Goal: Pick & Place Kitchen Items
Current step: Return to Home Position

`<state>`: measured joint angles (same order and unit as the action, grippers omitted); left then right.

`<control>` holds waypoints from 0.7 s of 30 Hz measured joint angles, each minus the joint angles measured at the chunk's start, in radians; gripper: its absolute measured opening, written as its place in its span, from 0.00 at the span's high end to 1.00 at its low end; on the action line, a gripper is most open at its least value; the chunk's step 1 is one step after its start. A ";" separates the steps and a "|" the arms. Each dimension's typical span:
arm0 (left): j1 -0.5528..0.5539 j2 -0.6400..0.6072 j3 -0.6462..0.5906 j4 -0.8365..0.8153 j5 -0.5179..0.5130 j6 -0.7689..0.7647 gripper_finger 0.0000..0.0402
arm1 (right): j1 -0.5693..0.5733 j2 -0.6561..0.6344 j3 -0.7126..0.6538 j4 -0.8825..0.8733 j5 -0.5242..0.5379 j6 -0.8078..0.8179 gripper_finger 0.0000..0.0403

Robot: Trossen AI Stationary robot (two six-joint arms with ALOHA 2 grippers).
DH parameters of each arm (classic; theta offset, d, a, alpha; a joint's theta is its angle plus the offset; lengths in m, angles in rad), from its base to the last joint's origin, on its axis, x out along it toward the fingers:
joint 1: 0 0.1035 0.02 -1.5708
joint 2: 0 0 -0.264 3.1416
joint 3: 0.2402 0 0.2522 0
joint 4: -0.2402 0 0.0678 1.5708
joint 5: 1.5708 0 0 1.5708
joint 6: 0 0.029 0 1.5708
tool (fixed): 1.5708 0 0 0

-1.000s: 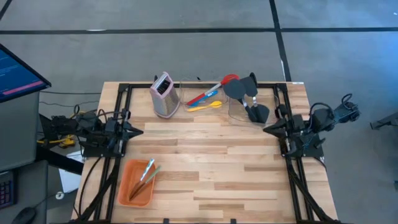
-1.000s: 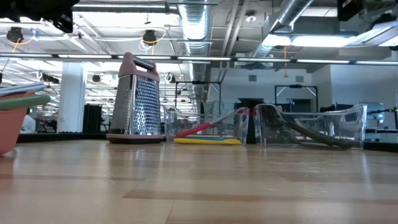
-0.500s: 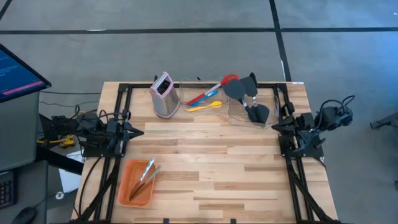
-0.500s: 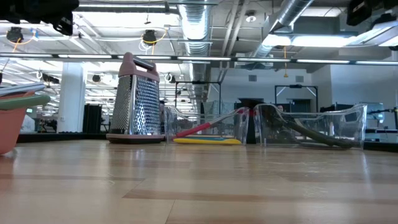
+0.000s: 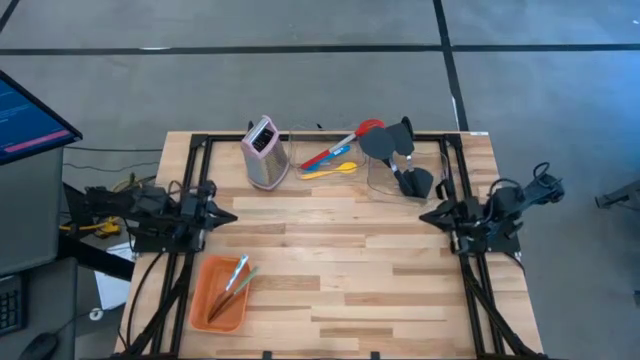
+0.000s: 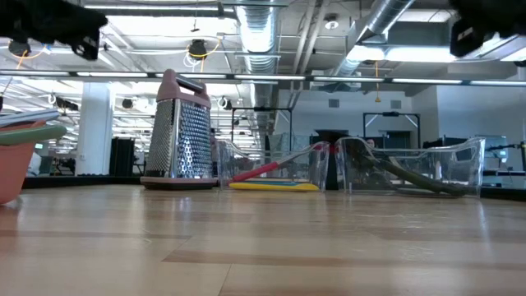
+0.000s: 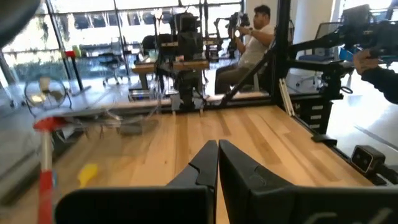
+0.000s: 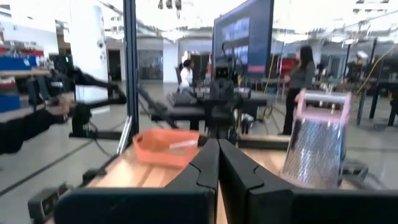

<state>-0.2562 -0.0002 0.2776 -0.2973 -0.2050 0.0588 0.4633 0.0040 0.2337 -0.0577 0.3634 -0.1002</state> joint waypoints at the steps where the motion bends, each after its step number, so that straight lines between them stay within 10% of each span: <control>1: 0.000 0.000 -0.017 0.009 0.000 -0.013 1.00 | 0.000 0.000 -0.020 0.003 0.000 0.012 1.00; 21: 0.000 0.001 -0.252 0.282 0.105 -0.057 1.00 | 0.002 0.002 -0.226 0.105 -0.158 0.067 1.00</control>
<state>-0.2559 0.0010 0.0257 -0.0156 -0.1000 0.0021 0.4652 0.0055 0.0074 0.0471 0.2049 -0.0333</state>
